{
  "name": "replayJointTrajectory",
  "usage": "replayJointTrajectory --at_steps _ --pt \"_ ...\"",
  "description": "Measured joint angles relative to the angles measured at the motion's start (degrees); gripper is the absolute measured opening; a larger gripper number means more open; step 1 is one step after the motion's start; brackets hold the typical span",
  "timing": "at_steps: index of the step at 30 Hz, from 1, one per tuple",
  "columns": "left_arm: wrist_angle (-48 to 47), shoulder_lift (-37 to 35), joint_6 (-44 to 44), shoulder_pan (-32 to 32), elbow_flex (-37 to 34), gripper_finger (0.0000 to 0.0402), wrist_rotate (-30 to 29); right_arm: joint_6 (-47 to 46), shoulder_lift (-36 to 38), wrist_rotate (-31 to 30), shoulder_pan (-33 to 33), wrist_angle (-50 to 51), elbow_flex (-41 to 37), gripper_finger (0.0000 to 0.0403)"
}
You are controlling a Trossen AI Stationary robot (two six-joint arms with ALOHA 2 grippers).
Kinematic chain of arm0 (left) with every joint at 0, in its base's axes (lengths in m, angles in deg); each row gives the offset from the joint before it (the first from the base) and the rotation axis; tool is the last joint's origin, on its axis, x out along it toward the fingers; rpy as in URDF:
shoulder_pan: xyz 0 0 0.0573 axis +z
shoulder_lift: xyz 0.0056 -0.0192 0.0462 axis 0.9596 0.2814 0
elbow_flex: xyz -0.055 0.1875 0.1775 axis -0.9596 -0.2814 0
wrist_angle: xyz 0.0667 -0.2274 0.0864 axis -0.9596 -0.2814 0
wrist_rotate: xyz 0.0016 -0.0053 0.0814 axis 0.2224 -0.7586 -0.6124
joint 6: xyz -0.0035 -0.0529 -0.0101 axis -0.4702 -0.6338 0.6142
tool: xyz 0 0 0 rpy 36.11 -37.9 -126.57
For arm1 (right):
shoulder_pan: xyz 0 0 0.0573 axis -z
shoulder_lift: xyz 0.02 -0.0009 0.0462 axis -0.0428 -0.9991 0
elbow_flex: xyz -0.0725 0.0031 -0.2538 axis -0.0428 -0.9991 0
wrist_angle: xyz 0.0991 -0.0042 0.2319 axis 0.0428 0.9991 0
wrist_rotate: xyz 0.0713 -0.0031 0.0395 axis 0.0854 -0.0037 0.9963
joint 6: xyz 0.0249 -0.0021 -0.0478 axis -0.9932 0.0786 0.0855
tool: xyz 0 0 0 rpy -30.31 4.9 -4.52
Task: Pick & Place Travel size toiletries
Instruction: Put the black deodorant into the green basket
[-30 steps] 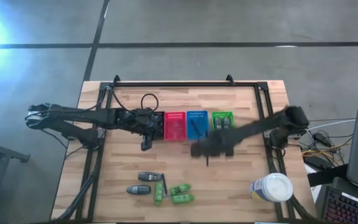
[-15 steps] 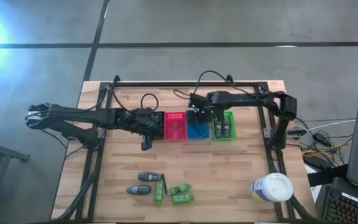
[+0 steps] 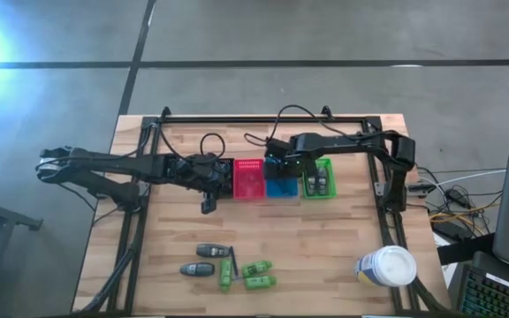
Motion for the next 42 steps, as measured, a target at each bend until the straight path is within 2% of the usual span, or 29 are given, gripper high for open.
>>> replayJointTrajectory --at_steps 7,12,18,25,31,34,38,42 --pt "-2.2 0.0 0.0 0.0 0.0 0.0204 0.4 5.3 4.1 -2.2 -4.9 0.5 1.2 0.019" --pt "-10.4 -1.0 1.1 -0.8 0.0 0.0204 3.1 5.7 5.5 -5.4 -12.3 0.9 1.4 0.0215" --pt "-16.8 -1.5 1.7 -5.2 -0.8 0.0204 7.0 -7.9 5.5 -10.2 -21.8 2.2 1.4 0.0235" --pt "-10.0 -1.6 -2.7 -11.8 -4.1 0.0208 6.6 -24.0 5.6 -13.3 -30.8 2.9 1.5 0.0277" --pt "-9.4 -1.7 -6.8 -17.9 -4.8 0.0254 6.3 -28.1 5.9 -11.7 -35.8 5.3 1.5 0.0323" --pt "-8.1 -1.7 -8.8 -21.8 -4.8 0.0283 3.5 -26.4 5.9 -9.8 -37.7 5.9 1.5 0.0344" --pt "-6.0 -0.3 -9.6 -27.3 -4.8 0.0314 -3.3 -25.6 5.8 -9.5 -40.1 8.6 1.5 0.0364" --pt "-2.4 4.7 -11.3 -31.7 -4.8 0.0323 -4.1 -27.0 5.8 -10.0 -42.9 10.2 1.4 0.0368"
